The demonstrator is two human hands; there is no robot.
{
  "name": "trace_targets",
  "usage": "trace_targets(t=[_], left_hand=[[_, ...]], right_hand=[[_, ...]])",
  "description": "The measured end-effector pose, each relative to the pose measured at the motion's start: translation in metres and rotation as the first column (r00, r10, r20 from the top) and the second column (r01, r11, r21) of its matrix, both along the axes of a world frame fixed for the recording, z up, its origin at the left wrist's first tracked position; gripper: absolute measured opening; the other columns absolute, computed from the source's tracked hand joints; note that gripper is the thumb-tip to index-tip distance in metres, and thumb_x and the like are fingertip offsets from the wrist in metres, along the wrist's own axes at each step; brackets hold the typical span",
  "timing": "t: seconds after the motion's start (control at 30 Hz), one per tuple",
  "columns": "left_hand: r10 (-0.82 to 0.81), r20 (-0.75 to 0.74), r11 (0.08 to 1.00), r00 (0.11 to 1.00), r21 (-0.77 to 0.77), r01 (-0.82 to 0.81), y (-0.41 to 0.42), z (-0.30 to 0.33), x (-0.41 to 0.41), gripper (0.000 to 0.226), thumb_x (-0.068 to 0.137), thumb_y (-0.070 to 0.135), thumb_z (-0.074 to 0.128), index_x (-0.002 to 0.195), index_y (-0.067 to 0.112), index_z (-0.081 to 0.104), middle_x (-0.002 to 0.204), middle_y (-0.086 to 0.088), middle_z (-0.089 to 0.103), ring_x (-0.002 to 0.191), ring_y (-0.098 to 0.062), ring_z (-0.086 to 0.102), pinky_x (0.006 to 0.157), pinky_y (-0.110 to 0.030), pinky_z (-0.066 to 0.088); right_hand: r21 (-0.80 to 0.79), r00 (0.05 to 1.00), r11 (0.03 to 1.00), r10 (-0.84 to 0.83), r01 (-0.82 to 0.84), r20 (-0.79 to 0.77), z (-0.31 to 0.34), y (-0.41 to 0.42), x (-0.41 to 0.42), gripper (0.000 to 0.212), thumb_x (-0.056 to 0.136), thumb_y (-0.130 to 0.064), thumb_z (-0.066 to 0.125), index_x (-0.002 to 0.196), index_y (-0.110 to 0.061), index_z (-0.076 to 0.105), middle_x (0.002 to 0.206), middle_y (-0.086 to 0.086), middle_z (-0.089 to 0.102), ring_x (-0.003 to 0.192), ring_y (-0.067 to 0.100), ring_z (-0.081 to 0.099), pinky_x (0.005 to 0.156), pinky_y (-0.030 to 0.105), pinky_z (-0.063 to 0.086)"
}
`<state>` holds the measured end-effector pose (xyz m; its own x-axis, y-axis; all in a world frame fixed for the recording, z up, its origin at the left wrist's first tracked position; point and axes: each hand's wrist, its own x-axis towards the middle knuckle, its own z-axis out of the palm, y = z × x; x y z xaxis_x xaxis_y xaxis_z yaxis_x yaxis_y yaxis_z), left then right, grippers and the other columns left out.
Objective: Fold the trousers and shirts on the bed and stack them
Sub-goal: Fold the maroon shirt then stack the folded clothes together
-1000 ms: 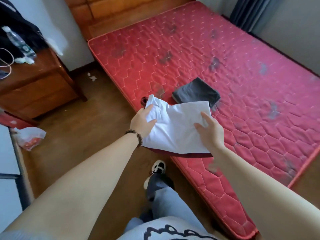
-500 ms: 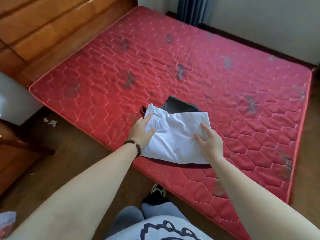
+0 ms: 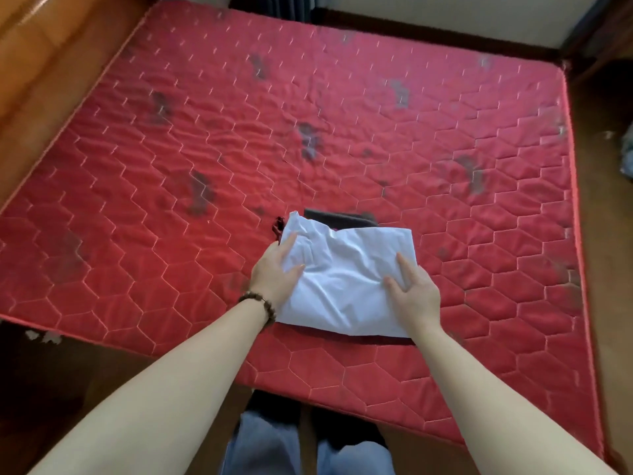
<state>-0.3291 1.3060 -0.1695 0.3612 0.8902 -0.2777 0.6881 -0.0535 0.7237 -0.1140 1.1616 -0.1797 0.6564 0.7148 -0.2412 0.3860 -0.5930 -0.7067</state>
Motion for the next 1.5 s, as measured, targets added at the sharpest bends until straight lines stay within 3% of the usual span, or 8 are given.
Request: trace_targets(t=[0.33, 0.5, 0.6, 0.73, 1.03, 1.23, 1.37, 1.5], left_hand=[[-0.059, 0.099, 0.991, 0.993, 0.127, 0.046, 0.1, -0.111, 0.04, 0.066, 0.087, 0.02, 0.065, 0.144, 0.037, 0.038, 0.113, 0.011, 0.051, 0.094, 0.006, 0.045, 0.077, 0.001, 0.033], [-0.072, -0.047, 0.997, 0.996, -0.004, 0.071, 0.112, -0.194, 0.049, 0.07, 0.089, 0.031, 0.062, 0.148, 0.04, 0.025, 0.133, -0.004, 0.038, 0.109, -0.018, 0.051, 0.092, -0.027, 0.042], [-0.095, -0.073, 0.982, 0.993, -0.168, 0.082, 0.111, -0.224, 0.048, 0.073, 0.091, 0.037, 0.059, 0.147, 0.051, 0.014, 0.127, -0.004, 0.036, 0.097, -0.014, 0.051, 0.091, -0.025, 0.039], [-0.106, -0.076, 0.989, 0.991, -0.11, 0.097, 0.111, -0.227, 0.049, 0.074, 0.09, 0.03, 0.061, 0.147, 0.048, 0.018, 0.108, 0.003, 0.041, 0.087, -0.011, 0.049, 0.082, -0.023, 0.039], [-0.131, -0.15, 0.988, 0.98, -0.106, 0.116, 0.09, -0.232, 0.032, 0.069, 0.091, 0.03, 0.06, 0.149, 0.039, 0.023, 0.109, 0.005, 0.044, 0.091, -0.013, 0.051, 0.077, -0.023, 0.037], [-0.18, -0.062, 0.978, 0.982, 0.098, 0.186, 0.091, -0.21, 0.037, 0.077, 0.088, 0.024, 0.066, 0.148, 0.039, 0.021, 0.138, 0.004, 0.05, 0.099, -0.018, 0.063, 0.084, -0.026, 0.047], [-0.187, -0.046, 0.947, 0.981, 0.257, 0.193, 0.087, -0.207, 0.045, 0.076, 0.083, 0.02, 0.073, 0.148, 0.029, 0.033, 0.138, -0.004, 0.054, 0.085, -0.014, 0.062, 0.07, -0.018, 0.046], [-0.179, -0.189, 0.979, 0.966, 0.059, 0.193, 0.091, -0.221, 0.042, 0.07, 0.091, 0.03, 0.062, 0.15, 0.029, 0.024, 0.135, -0.007, 0.045, 0.098, -0.024, 0.06, 0.079, -0.03, 0.048]], right_hand=[[0.081, 0.981, 0.987, -0.148, 0.139, 0.122, -0.101, 0.087, 0.018, 0.054, 0.088, -0.03, 0.066, 0.139, -0.029, 0.048, 0.11, 0.001, 0.059, 0.102, 0.018, 0.057, 0.086, 0.022, 0.037], [-0.142, 0.997, 0.987, -0.078, 0.075, -0.017, -0.179, 0.101, 0.035, 0.057, 0.093, -0.038, 0.058, 0.144, -0.043, 0.034, 0.15, 0.011, 0.029, 0.136, 0.025, 0.035, 0.104, 0.03, 0.031], [-0.215, 0.995, 0.976, -0.042, 0.021, -0.095, -0.207, 0.094, 0.039, 0.056, 0.095, -0.039, 0.053, 0.142, -0.052, 0.028, 0.133, 0.008, 0.033, 0.114, 0.025, 0.05, 0.094, 0.029, 0.038], [-0.183, 0.998, 0.983, -0.042, 0.032, -0.049, -0.208, 0.095, 0.04, 0.056, 0.095, -0.035, 0.054, 0.144, -0.048, 0.03, 0.103, -0.001, 0.034, 0.079, 0.007, 0.047, 0.074, 0.023, 0.034], [-0.274, 0.992, 0.954, -0.126, 0.117, -0.015, -0.209, 0.076, 0.014, 0.056, 0.091, -0.026, 0.055, 0.144, -0.038, 0.038, 0.1, -0.001, 0.037, 0.074, 0.017, 0.049, 0.069, 0.029, 0.037], [-0.093, 0.972, 0.983, -0.139, 0.159, 0.19, -0.197, 0.075, 0.002, 0.058, 0.085, -0.006, 0.065, 0.14, -0.018, 0.049, 0.119, 0.019, 0.051, 0.086, 0.039, 0.061, 0.065, 0.036, 0.048], [0.019, 0.95, 0.995, -0.099, 0.098, 0.295, -0.194, 0.079, 0.006, 0.051, 0.086, -0.022, 0.055, 0.137, -0.016, 0.05, 0.121, 0.028, 0.052, 0.071, 0.039, 0.063, 0.055, 0.035, 0.052], [-0.193, 0.992, 0.98, -0.035, 0.057, 0.119, -0.209, 0.081, 0.019, 0.055, 0.095, -0.023, 0.055, 0.147, -0.028, 0.036, 0.122, 0.013, 0.042, 0.08, 0.032, 0.057, 0.066, 0.032, 0.045]])
